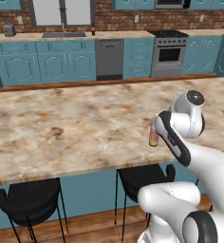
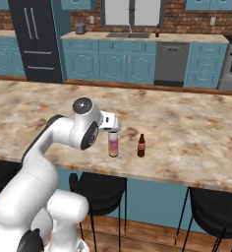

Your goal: Place the large bottle from the dining counter next to the other large bottle outside the sink, and place the small bottle from the dining counter next to the other small bottle inside the sink.

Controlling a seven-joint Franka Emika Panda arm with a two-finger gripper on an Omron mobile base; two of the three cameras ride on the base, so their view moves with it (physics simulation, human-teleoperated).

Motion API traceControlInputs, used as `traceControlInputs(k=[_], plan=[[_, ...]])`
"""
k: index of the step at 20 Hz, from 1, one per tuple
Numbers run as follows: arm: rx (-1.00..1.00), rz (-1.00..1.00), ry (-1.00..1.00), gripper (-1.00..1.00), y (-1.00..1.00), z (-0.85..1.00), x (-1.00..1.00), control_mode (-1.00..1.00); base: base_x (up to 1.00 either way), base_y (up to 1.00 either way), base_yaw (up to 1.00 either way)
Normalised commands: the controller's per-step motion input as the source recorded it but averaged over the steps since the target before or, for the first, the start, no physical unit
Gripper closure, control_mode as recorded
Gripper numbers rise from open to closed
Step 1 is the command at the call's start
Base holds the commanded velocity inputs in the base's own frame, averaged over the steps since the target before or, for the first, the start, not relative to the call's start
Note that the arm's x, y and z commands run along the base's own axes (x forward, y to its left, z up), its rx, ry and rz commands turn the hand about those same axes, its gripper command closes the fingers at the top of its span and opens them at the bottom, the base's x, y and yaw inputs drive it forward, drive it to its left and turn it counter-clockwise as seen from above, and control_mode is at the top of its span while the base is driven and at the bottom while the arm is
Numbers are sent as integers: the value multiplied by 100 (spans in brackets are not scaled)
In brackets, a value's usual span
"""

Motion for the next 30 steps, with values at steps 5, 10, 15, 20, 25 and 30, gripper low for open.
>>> traceControlInputs(k=[5, 10, 15, 20, 25, 30], plan=[[0, -2, 0, -100, -6, -11, 31, -100, 0, 0, 0], [0, 0, 0, -100, -5, -16, 24, -100, 0, 0, 0], [2, 0, 0, -100, -2, -22, 28, -100, 0, 0, 0], [2, 0, 0, -100, 0, -21, 27, -100, 0, 0, 0], [0, 0, 0, -100, -3, -15, 20, -100, 0, 0, 0], [0, 0, 0, -100, -11, -5, 14, -100, 0, 0, 0]])
